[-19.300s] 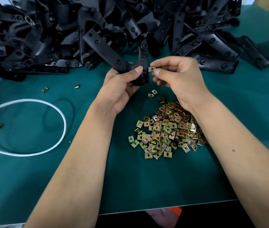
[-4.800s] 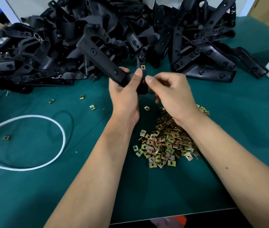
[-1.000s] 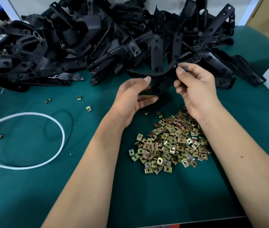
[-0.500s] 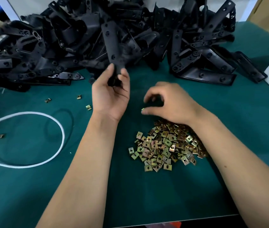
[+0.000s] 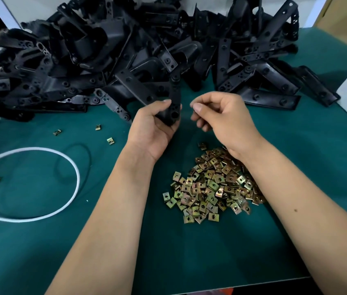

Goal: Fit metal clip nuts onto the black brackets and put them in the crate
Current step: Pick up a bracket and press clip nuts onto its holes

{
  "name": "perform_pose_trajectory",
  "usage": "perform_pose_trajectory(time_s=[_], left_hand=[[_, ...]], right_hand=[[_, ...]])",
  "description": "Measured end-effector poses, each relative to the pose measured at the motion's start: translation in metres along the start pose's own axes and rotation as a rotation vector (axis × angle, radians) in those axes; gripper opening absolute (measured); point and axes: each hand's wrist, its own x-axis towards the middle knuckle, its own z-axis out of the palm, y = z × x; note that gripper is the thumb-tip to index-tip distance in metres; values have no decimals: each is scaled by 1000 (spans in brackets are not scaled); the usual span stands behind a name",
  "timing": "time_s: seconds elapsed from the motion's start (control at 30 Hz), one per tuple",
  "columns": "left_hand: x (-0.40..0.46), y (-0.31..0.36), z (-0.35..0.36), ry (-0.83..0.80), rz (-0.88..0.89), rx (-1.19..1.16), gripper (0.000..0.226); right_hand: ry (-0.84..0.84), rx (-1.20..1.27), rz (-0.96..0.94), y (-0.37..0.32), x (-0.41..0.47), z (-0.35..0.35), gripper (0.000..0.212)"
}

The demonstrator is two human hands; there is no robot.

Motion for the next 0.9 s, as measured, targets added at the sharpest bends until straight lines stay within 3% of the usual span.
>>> perform_pose_trajectory(time_s=[0.17,0.4,0.9], left_hand=[[-1,-2,1,-36,4,39,11],[0,-3,2,-86,19,114,25],[0,-4,-1,-134,1,117,23]], right_hand=[[-22,172,62,0,-3,7,22],[-4,243,98,-5,-6,9,14],[33,382,179,-4,-5,11,11]])
